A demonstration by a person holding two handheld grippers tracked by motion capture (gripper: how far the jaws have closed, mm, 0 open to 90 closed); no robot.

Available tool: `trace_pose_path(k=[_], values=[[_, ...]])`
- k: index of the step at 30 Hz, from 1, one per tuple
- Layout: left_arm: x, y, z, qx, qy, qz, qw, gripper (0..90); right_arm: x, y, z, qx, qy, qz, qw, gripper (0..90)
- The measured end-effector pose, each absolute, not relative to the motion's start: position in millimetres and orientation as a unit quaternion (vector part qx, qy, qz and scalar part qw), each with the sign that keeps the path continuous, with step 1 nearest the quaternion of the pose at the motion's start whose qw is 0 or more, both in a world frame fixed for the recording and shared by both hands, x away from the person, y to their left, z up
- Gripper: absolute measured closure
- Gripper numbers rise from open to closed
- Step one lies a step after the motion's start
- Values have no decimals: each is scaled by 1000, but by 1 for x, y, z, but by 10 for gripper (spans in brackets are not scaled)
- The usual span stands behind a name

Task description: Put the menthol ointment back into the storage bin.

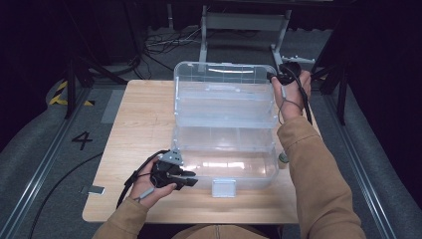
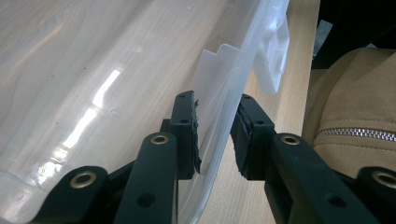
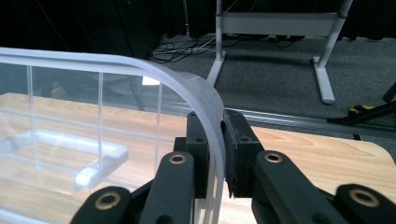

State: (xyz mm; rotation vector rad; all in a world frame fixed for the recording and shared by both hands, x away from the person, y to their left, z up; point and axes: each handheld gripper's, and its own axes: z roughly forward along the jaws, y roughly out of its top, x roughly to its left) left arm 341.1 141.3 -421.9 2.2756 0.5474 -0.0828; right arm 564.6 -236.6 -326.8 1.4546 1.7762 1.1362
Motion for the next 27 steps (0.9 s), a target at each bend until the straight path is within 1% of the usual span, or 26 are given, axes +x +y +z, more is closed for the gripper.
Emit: trace_pose_path(k=[4, 27], values=[[341, 141, -422, 895, 215, -33, 389, 720, 568, -236, -329, 544, 666, 422, 289, 820], [341, 141, -422, 895, 215, -33, 389, 720, 580, -241, -342, 546, 667, 429, 272, 815]])
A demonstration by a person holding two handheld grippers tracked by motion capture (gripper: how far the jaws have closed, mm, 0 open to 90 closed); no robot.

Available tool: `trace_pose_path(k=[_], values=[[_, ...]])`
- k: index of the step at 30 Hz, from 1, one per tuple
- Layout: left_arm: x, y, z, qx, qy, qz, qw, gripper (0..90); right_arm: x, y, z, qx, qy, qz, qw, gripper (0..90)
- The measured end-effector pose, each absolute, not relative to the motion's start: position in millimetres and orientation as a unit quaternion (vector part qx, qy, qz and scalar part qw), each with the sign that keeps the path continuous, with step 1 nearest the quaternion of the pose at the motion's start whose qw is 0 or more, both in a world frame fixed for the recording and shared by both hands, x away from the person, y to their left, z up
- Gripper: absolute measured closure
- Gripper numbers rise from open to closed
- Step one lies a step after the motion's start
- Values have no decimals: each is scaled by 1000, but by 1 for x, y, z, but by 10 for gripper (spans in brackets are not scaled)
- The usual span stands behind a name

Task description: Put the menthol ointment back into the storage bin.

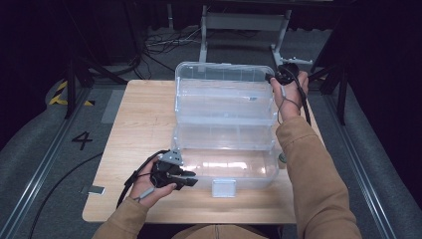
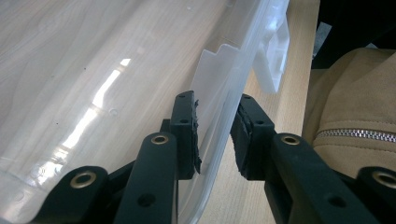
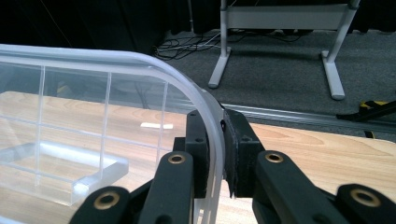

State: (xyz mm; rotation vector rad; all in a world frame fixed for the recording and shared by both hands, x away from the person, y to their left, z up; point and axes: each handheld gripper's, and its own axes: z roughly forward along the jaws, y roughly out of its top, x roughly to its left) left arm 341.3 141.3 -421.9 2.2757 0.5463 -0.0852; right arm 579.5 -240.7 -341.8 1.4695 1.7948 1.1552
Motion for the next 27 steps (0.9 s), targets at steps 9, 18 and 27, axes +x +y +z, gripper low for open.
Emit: trace_pose_path(k=[9, 18, 27], values=[[341, 141, -422, 895, 214, -33, 389, 720, 584, -242, -346, 545, 669, 430, 267, 813], [341, 141, -422, 895, 213, -33, 389, 721, 587, -245, -351, 543, 670, 435, 259, 809], [342, 141, -422, 896, 214, -33, 389, 720, 590, -245, -355, 545, 671, 434, 255, 809]])
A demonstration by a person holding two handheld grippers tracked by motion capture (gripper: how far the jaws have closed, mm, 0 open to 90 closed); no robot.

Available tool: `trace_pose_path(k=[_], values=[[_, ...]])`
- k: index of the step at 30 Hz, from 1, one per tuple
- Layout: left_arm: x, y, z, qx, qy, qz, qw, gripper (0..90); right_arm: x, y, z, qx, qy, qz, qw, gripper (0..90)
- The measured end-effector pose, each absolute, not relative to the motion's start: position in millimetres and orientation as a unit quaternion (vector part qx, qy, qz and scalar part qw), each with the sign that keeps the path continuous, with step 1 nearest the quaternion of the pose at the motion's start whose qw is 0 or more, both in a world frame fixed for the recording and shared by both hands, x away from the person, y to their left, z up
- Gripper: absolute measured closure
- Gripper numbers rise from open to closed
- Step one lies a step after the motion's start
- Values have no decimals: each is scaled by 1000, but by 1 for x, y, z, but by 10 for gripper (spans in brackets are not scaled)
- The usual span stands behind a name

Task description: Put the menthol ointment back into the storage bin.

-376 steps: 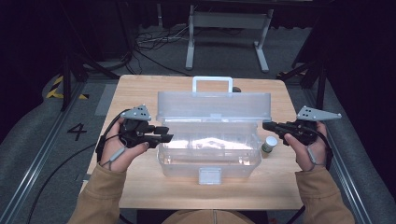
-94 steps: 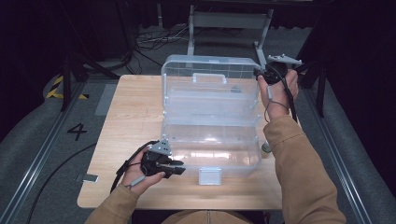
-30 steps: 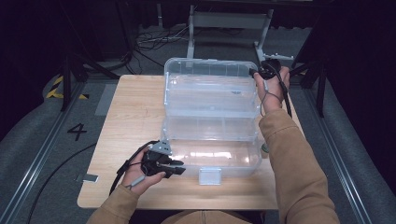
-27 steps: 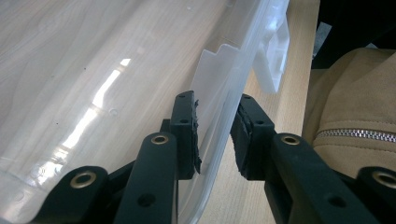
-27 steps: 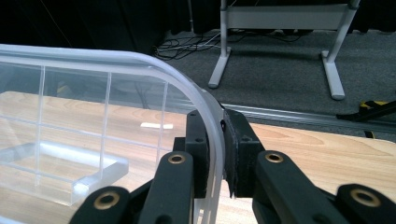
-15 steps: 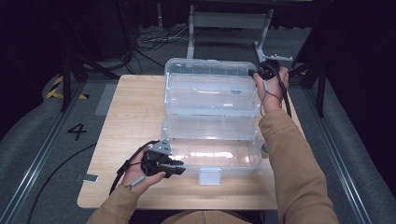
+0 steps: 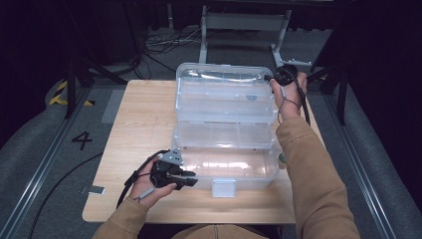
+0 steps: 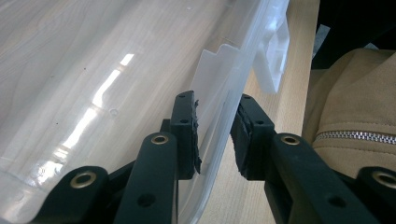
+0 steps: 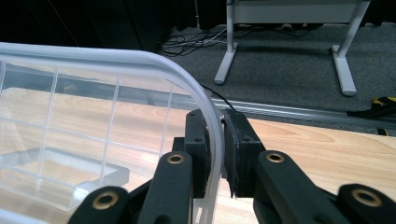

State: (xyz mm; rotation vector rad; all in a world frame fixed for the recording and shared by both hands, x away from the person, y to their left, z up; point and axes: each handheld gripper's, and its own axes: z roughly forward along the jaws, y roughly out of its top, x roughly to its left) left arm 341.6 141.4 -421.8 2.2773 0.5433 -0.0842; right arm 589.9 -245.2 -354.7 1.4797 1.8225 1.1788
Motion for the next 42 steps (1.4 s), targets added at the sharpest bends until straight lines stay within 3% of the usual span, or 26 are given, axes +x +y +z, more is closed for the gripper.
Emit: trace_pose_path(k=[42], values=[[342, 141, -421, 896, 218, -37, 386, 717, 610, -252, -383, 558, 679, 431, 203, 805]])
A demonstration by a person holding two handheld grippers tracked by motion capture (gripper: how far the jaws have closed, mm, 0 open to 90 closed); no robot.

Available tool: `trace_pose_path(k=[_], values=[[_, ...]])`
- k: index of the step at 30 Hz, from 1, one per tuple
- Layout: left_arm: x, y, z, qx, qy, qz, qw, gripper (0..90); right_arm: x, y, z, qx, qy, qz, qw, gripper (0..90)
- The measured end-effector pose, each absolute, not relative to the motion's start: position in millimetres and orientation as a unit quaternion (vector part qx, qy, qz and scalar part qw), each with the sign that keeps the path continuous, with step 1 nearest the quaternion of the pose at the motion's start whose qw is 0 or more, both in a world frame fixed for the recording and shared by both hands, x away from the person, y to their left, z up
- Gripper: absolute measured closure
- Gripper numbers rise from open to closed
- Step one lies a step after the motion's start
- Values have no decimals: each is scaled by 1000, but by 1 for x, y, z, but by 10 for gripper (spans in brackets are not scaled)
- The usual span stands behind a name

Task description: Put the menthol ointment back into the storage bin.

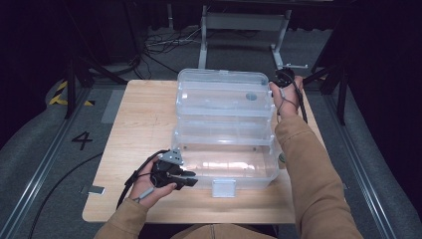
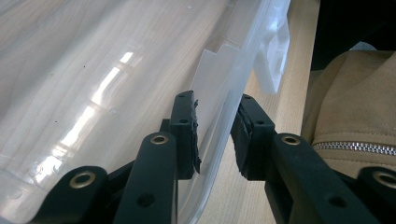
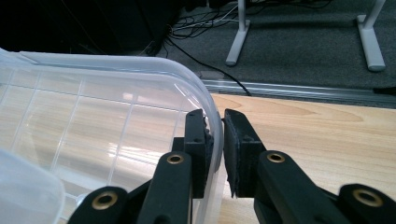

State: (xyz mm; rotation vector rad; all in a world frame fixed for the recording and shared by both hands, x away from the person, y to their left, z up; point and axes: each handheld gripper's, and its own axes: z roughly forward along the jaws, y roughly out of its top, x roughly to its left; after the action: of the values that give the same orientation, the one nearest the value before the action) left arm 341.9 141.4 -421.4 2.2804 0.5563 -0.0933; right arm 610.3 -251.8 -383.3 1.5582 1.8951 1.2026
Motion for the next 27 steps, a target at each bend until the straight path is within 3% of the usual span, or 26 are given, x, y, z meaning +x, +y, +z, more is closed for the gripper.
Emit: trace_pose_path(k=[27], values=[[342, 141, -421, 895, 220, -38, 386, 716, 618, -257, -397, 582, 671, 430, 159, 816]])
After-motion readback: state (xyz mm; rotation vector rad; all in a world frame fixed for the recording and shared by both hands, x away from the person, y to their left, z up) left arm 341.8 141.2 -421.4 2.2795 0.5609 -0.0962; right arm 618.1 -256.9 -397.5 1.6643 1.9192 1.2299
